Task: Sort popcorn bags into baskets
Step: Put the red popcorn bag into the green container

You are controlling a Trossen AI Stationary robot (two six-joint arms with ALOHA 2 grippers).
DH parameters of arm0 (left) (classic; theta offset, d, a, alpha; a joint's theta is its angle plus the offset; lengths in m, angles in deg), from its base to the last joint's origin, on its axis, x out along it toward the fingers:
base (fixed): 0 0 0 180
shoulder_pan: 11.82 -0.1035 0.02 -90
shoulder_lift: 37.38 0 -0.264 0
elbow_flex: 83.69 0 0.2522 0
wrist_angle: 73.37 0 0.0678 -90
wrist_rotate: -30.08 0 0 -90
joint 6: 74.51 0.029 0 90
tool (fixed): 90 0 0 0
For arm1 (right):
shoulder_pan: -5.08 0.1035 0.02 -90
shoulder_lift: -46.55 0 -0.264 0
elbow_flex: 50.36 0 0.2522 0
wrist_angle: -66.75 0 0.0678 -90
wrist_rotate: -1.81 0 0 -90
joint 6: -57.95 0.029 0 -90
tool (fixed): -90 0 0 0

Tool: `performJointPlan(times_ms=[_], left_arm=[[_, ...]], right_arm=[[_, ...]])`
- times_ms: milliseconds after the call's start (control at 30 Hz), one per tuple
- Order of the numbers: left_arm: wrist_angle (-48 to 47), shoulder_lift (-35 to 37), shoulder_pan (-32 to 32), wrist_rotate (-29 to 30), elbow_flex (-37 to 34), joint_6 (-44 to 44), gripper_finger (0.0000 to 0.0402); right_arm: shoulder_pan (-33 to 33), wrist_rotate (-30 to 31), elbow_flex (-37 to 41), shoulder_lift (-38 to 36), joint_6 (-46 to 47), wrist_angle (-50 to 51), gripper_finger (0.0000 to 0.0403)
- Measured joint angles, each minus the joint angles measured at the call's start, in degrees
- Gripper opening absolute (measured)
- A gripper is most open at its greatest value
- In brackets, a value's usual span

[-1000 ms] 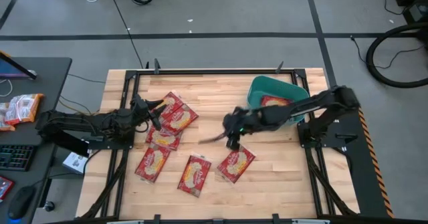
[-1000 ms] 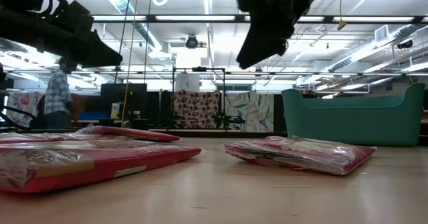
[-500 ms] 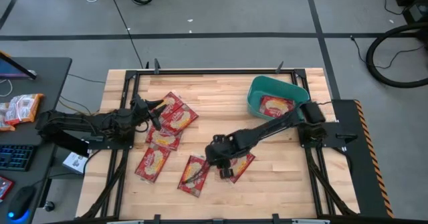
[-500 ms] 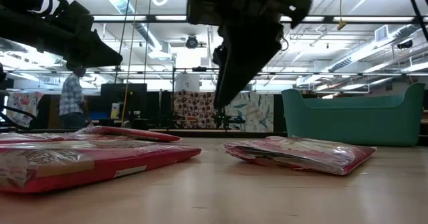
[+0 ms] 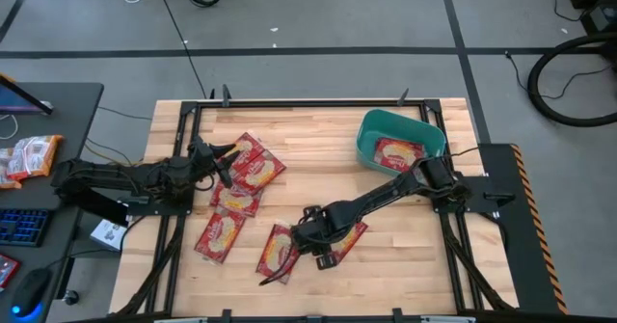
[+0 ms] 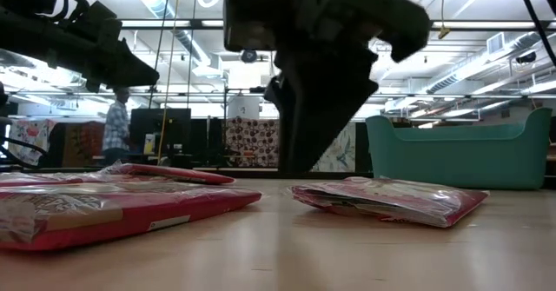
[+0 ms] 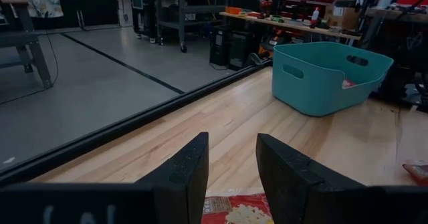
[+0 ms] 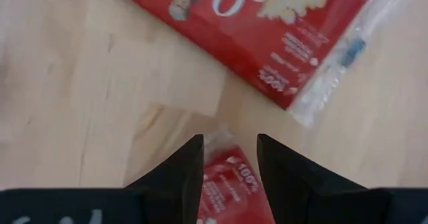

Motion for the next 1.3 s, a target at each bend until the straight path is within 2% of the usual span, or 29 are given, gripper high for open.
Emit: performJointPlan(times_ms=[400, 500, 633, 833, 1033, 1300], left_arm=[[0.0, 0.0, 0.0, 0.0, 0.0, 0.1, 0.0130], [0.0, 0.0, 0.0, 0.0, 0.0, 0.1, 0.0130], [0.0, 0.0, 0.0, 0.0, 0.0, 0.1, 0.0130], [0.0, 0.0, 0.0, 0.0, 0.0, 0.1, 0.0130], [0.0, 0.0, 0.0, 0.0, 0.0, 0.1, 0.0130], [0.0, 0.0, 0.0, 0.0, 0.0, 0.1, 0.0130]], right_arm=[[1.3, 2.9, 4.8, 0.0, -3.3, -6.1, 0.0144], [1.3, 2.9, 5.9, -0.1, -3.4, -6.9, 0.0133], [1.3, 2.9, 7.2, -0.3, -3.5, -7.2, 0.0096], [1.3, 3.9, 7.4, -0.3, -3.4, -6.9, 0.0013], [0.2, 5.0, 4.0, -0.1, -2.3, 2.0, 0.0008], [-0.9, 14.6, 2.8, -6.9, 3.9, 14.4, 0.0004]])
